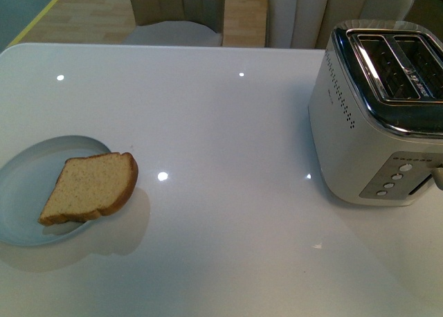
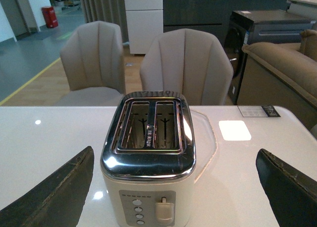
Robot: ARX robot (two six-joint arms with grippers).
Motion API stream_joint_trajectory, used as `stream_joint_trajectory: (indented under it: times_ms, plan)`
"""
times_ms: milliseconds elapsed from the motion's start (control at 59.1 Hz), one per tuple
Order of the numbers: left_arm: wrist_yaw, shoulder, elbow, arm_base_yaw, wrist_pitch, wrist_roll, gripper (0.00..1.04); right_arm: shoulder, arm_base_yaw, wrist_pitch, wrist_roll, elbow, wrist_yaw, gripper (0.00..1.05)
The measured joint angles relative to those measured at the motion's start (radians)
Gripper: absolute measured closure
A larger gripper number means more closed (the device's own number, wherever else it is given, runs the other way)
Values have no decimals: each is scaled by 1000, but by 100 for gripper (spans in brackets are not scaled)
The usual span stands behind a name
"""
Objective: Left arm holds plate, right arm toasts bread
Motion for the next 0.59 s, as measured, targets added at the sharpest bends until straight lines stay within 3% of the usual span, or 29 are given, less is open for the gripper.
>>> stream_joint_trajectory:
  times_ms: [592]
  plan:
    - [0, 0, 0, 0, 0, 0, 7, 0, 0, 0, 0, 0, 0, 9]
